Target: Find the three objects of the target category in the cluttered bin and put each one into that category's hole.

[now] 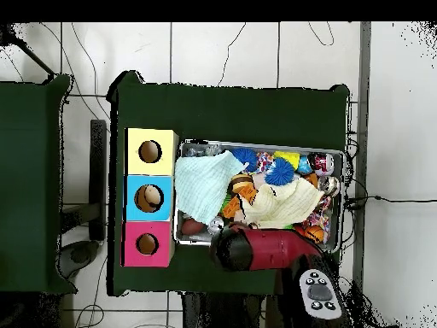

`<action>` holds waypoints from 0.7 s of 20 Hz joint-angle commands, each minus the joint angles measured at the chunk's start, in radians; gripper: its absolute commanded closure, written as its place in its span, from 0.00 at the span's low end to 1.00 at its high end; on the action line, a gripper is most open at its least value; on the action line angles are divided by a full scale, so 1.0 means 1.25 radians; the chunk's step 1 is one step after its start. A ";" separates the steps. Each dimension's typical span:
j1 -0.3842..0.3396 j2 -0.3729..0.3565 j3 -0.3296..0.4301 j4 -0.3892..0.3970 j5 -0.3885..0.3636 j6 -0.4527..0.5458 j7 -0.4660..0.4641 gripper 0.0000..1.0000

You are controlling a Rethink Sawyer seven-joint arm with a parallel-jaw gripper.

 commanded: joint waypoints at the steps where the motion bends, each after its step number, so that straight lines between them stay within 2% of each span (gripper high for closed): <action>1: -0.006 -0.015 0.018 0.021 0.007 0.014 0.093 1.00; 2: -0.011 -0.012 0.022 0.021 0.005 0.003 0.093 0.00; 11: -0.024 0.051 0.045 0.001 0.004 -0.039 0.096 0.00; 14: -0.002 0.054 0.025 -0.002 0.005 -0.051 0.120 0.00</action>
